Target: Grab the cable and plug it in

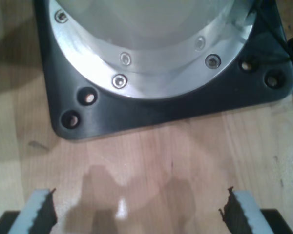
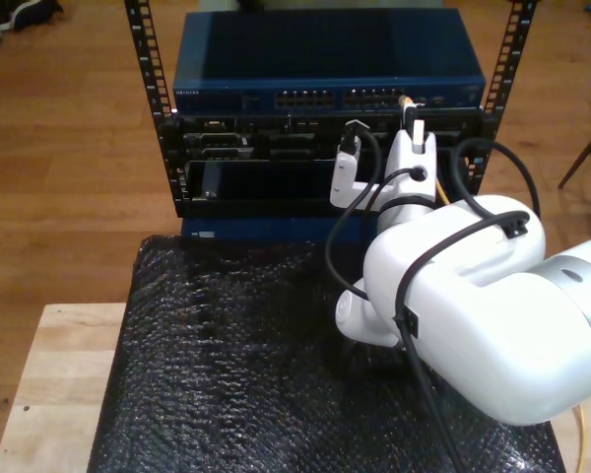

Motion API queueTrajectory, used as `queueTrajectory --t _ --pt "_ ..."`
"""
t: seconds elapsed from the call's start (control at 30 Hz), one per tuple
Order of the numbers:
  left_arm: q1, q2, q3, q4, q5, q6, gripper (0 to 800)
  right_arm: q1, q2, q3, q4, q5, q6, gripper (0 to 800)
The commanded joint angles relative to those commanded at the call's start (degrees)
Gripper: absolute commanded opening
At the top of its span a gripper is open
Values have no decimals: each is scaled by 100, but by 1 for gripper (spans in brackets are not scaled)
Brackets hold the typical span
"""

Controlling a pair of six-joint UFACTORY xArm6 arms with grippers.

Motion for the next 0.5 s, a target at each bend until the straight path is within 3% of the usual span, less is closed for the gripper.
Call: queueTrajectory --t 0.5 --pt "0 0 0 0 0 0 800 9 35 -132 -26 9 -9 0"
